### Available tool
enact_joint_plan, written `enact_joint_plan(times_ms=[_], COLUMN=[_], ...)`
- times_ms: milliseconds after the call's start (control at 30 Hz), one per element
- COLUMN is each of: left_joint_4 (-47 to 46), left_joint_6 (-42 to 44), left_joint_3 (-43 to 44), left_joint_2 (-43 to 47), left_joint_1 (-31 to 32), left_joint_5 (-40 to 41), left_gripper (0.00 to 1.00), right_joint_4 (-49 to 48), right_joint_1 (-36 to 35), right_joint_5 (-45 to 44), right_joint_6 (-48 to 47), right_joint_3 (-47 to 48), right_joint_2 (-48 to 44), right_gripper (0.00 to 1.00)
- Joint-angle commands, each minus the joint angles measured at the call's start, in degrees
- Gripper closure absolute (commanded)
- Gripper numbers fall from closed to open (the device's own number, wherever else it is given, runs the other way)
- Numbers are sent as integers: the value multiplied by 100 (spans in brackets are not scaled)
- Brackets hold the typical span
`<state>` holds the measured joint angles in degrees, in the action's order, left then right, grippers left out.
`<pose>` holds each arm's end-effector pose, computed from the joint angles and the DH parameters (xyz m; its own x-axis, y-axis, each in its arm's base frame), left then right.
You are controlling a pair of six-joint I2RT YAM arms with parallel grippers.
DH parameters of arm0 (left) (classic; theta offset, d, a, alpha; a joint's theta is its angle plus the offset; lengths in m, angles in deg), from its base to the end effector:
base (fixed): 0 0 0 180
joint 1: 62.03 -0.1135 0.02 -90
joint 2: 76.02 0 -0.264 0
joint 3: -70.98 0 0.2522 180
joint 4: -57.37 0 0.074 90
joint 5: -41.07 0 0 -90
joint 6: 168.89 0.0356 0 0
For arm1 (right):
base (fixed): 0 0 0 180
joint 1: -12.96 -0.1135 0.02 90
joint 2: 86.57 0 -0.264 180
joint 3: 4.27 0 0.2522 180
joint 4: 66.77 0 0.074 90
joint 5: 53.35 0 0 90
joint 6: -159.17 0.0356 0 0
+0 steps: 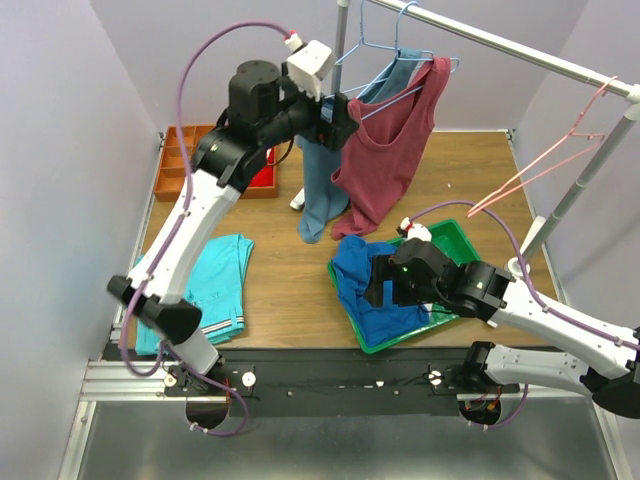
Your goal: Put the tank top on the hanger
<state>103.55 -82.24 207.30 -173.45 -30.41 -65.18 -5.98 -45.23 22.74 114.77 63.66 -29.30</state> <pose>0.2994 -0.1960 0.5199 -0.1511 0.0271 -0.9881 0.7321 0.6747 -0.0934 0.1099 0.1609 0.2989 -0.8144 0.0028 -0.5803 -0.2313 0.9156 0.3289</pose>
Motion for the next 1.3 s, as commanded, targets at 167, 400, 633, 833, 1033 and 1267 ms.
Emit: enact_joint_plan(times_ms=[167,400,633,833,1033,1267], left_joint_4=[-763,-747,-518,-254,-263,-210], left_joint_6=[-1500,-2072,-2898,-3390,-3558,-3365], left_joint_3=[-3619,-5768,-7298,-8045,-8451,-8257], left_joint_2=[2586,4344,5260,5444,6112,6139], left_joint_1=[81,555,1197,1734,1778,1787], left_joint_5=[666,1333,2238,2706,2917,2900], left_gripper=[1,1,1,1,1,1], right_joint_4=[-448,-791,-1142,-1556,-1424,-1521], right_joint_1=[-52,-52,-43,-52,-52,-43], right_joint_5=[-261,-349,-402,-534,-762,-964], right_joint_6=[-166,-280,-385,-386,-368,-351], right_joint_3=[164,102,-126,-671,-846,-1014], right_joint_2=[-182,-191,-234,-401,-489,-744], right_gripper=[0,0,0,0,0,0])
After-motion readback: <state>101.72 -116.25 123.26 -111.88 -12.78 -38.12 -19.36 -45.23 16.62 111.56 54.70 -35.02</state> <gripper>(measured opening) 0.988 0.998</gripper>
